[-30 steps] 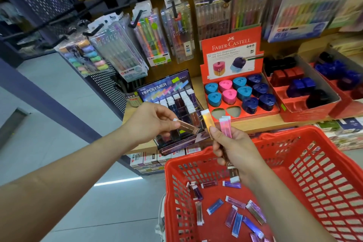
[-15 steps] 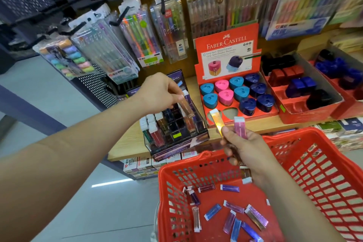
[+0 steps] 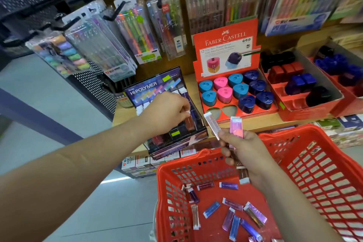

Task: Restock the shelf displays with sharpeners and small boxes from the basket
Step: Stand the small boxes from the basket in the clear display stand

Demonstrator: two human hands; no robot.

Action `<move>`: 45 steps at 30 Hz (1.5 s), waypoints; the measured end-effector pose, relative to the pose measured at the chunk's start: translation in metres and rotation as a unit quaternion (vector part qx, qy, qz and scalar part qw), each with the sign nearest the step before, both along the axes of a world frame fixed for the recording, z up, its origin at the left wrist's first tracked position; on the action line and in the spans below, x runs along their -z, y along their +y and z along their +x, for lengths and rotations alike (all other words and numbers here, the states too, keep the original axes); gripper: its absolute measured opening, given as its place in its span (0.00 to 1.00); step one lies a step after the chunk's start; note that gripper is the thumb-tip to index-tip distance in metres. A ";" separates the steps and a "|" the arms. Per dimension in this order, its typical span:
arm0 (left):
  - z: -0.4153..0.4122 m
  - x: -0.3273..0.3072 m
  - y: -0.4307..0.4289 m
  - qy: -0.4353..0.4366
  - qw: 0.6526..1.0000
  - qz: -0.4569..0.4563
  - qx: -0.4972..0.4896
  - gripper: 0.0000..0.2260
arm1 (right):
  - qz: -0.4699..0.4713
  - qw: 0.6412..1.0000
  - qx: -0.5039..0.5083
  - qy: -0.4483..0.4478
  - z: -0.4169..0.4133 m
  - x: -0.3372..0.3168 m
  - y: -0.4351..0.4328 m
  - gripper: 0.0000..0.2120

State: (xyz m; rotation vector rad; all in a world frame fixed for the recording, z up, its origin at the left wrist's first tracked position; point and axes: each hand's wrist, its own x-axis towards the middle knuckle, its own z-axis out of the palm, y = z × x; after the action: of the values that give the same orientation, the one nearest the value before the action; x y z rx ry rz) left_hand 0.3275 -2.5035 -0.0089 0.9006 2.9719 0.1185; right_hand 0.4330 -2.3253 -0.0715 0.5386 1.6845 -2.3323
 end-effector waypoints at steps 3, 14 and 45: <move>0.000 0.004 0.000 0.023 0.999 -0.027 0.019 0.08 | 0.002 1.000 -0.010 0.002 0.001 0.001 -0.002 0.04; 0.011 -0.022 0.014 -0.348 0.881 0.284 -0.151 0.08 | -0.004 0.999 -0.035 0.032 0.003 -0.007 -0.012 0.04; 0.001 0.007 0.005 0.044 0.999 -0.016 0.005 0.11 | -0.126 0.991 -0.034 -0.029 0.003 -0.004 -0.008 0.11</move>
State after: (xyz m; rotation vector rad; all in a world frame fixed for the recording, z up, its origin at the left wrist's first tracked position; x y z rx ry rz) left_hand 0.3288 -2.4983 -0.0158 0.9411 3.0389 0.0326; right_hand 0.4365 -2.3335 -0.0675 0.4856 1.3332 -2.4062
